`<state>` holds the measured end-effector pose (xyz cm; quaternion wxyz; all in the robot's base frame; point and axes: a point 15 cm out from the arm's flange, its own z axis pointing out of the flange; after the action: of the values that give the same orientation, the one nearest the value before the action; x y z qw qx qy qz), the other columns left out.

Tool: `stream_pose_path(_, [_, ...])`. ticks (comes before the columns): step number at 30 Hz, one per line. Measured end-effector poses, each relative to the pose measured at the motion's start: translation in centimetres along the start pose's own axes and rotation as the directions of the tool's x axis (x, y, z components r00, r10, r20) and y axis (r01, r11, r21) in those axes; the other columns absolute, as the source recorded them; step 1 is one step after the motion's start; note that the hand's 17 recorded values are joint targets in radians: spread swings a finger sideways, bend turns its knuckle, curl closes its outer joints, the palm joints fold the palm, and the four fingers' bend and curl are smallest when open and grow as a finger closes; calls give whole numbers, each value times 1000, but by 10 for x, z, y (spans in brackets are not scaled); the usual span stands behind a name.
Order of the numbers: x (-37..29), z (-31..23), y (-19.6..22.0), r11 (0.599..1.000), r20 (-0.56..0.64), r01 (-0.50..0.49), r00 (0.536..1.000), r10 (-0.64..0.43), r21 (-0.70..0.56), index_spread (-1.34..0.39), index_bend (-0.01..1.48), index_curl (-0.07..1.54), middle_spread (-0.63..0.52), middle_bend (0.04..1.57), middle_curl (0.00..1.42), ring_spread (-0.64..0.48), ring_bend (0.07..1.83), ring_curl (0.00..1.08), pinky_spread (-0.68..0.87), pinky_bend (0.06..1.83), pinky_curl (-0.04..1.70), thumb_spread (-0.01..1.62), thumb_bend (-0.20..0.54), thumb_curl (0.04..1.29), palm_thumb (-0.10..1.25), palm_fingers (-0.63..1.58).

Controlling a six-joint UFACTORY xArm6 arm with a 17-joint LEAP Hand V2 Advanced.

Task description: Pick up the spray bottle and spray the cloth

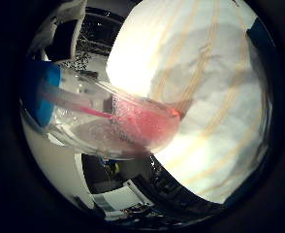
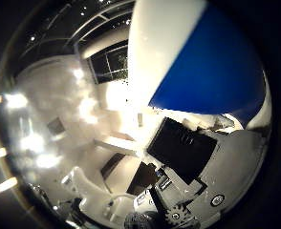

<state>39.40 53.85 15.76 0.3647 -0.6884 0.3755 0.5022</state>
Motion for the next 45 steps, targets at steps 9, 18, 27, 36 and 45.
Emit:
stream_pose_path(9, [3, -1, 12, 998, -15, 14, 1000, -15, -56, -307, 341, 818, -67, 1049, 552, -142, 1264, 531, -356, 949, 936, 877, -26, 612, 899, 870])
stream_pose_path(18, [-1, 2, 21, 995, -3, 20, 1000, -21, -93, -362, 192, 791, -66, 881, 563, -115, 1251, 539, -345, 841, 934, 955, -24, 574, 878, 500])
stream_pose_path(27, [8, -9, 27, 992, -26, 29, 999, -33, -125, -413, 290, 650, -28, 643, 467, -69, 976, 440, 38, 583, 873, 1055, -22, 519, 814, 229])
stream_pose_path(36, [8, -18, 23, 993, -20, 33, 999, -36, -115, -402, 233, 518, -6, 459, 394, -22, 795, 375, 293, 466, 743, 1056, -24, 488, 780, 209])
stream_pose_path(45, [14, -33, 20, 994, -34, 33, 999, -37, -108, -394, 176, 430, -3, 354, 367, -3, 676, 335, 343, 419, 641, 1047, -22, 464, 769, 257])
